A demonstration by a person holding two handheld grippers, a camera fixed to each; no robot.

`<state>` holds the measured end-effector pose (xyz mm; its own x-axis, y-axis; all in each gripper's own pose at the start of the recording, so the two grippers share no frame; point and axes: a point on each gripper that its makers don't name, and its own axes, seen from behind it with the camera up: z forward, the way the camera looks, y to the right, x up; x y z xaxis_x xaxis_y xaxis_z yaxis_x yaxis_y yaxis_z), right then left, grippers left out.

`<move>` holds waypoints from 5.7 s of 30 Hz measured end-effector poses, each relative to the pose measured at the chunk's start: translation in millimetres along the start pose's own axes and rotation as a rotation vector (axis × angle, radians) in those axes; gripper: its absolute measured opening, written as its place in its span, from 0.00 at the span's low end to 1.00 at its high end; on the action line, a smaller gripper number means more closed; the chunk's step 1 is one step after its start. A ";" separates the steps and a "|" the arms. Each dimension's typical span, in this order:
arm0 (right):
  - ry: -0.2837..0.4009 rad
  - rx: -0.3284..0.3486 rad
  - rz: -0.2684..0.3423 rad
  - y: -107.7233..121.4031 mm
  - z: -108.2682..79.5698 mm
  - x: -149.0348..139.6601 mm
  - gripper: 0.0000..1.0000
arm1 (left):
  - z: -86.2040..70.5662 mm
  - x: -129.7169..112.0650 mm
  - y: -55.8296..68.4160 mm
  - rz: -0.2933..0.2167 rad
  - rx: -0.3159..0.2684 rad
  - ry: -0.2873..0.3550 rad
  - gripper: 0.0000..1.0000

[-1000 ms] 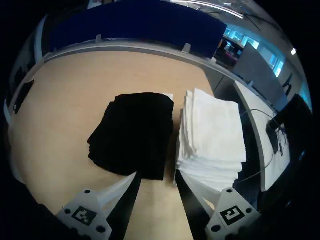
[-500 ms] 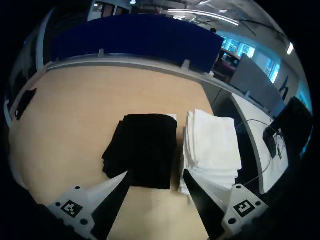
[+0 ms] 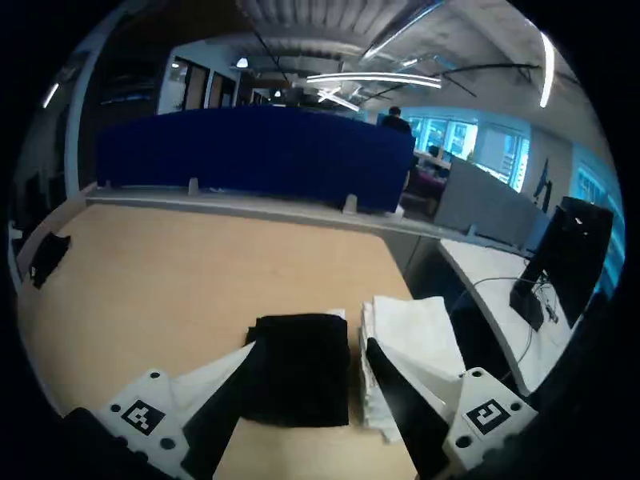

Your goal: Fold towel

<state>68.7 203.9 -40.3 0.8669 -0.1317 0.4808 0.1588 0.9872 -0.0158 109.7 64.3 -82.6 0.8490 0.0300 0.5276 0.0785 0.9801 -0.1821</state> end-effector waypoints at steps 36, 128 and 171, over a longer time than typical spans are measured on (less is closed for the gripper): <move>0.395 0.085 0.133 -170.4 -35.7 170.0 0.98 | 3.0 103.9 -34.3 -0.047 0.084 0.400 0.90; 0.423 0.089 0.122 -263.2 -4.2 124.8 0.98 | 105.4 -56.7 -75.5 0.011 0.231 0.554 0.90; 0.455 0.024 0.158 -206.7 53.6 27.1 0.98 | 105.4 -55.4 -74.7 0.020 0.221 0.557 0.90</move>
<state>34.0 1.1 23.0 0.9991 -0.0009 0.0415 0.0024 0.9994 -0.0344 1.8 10.0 -10.7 1.0000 0.0001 0.0008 -0.0002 0.9998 0.0213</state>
